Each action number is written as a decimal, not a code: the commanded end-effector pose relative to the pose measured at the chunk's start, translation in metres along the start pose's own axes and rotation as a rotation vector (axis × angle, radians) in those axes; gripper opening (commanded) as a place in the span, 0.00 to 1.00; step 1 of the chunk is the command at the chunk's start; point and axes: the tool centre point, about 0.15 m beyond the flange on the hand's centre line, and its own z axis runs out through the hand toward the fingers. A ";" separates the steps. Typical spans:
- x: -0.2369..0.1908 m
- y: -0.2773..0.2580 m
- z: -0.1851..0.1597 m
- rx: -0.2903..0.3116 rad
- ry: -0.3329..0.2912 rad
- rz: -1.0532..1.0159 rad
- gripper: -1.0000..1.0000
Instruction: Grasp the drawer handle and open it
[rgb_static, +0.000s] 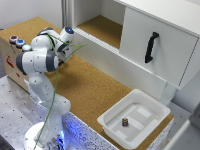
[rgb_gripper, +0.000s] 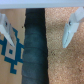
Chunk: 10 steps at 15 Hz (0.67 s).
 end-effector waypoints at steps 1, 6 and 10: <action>-0.001 0.004 0.009 0.080 -0.004 -0.021 0.00; -0.003 0.000 0.014 0.076 -0.020 -0.043 0.00; -0.003 0.001 0.016 0.073 -0.026 -0.048 0.00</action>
